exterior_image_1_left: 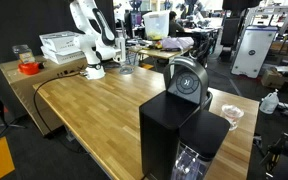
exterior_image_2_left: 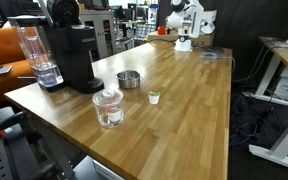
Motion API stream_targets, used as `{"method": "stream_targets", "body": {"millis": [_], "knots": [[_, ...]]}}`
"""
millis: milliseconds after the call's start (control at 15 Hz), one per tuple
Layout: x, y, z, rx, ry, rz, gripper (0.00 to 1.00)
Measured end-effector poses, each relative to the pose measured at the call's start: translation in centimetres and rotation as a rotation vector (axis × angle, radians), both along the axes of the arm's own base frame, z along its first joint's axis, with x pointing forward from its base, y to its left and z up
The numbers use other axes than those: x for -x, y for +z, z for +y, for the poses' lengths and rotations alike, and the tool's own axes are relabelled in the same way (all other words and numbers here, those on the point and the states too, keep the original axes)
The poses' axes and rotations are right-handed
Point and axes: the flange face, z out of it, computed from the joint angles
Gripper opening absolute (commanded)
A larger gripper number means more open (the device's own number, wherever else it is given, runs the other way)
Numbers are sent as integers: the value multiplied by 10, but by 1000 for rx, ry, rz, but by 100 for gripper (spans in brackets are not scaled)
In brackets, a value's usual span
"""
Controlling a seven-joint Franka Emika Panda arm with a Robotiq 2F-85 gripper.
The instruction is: Remove the coffee pod from the coffee maker and put it on the table
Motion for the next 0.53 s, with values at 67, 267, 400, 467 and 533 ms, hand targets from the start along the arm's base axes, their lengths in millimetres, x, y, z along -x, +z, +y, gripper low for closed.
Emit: {"method": "stream_targets", "body": {"millis": [67, 267, 400, 467, 533], "knots": [[0, 0, 0, 0, 0, 0, 100], [-2, 0, -2, 0, 11, 3, 100], [-9, -1, -12, 3, 43, 17, 100], [-16, 0, -18, 2, 67, 26, 100], [-24, 0, -23, -6, 91, 34, 100]]}}
